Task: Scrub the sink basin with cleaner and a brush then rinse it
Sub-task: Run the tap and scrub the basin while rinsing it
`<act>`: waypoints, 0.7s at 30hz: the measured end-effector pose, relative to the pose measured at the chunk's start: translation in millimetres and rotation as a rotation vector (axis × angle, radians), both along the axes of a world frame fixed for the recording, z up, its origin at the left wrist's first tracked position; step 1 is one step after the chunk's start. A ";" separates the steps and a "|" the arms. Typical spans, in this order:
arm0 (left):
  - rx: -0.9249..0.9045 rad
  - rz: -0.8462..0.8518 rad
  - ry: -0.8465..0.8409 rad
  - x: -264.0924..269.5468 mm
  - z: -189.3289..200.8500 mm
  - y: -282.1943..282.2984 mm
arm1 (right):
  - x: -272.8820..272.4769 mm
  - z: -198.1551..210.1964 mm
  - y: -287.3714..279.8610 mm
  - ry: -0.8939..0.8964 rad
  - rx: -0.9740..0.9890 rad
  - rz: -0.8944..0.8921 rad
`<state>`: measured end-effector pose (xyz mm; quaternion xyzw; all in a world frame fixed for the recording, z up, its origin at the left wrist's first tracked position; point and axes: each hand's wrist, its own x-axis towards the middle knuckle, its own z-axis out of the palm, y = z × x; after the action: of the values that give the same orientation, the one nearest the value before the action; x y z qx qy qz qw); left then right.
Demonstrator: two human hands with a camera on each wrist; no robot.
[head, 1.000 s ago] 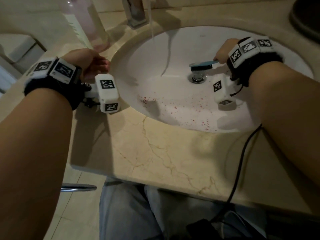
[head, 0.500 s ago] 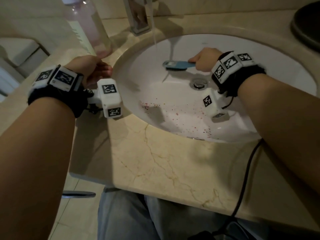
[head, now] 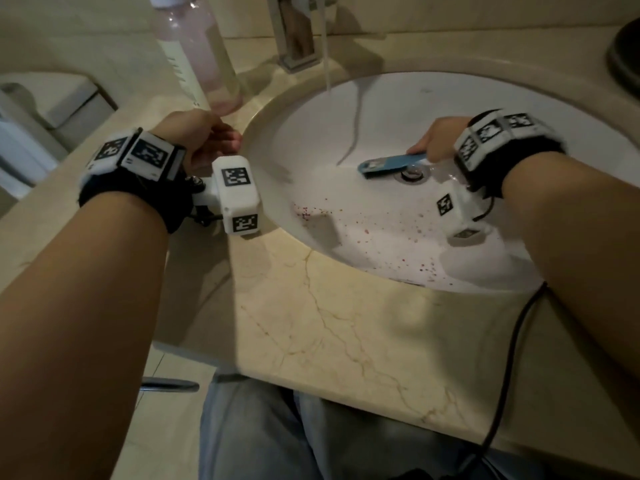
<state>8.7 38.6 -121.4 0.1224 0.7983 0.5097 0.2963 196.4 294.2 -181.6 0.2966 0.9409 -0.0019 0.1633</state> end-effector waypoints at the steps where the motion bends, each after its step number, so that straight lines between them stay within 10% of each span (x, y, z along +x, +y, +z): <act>1: -0.006 0.011 0.006 -1.1 -0.3 0.2 | 6.1 0.5 10.2 -0.019 0.067 -0.008; 9: -0.009 0.039 0.035 -5.9 -2.5 -0.3 | 33.0 -5.5 26.3 0.167 0.272 -0.249; 13: 0.005 0.031 0.042 -6.3 -3.2 -1.1 | 33.5 -13.2 23.0 0.077 0.077 -0.390; 21: -0.001 0.025 0.051 -9.3 -4.6 -3.0 | 16.8 3.1 -10.5 0.135 0.020 -0.138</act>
<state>-0.6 35.6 -126.1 0.1251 0.8074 0.5097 0.2695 213.1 283.7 -178.4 0.3612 0.9272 -0.0238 0.0963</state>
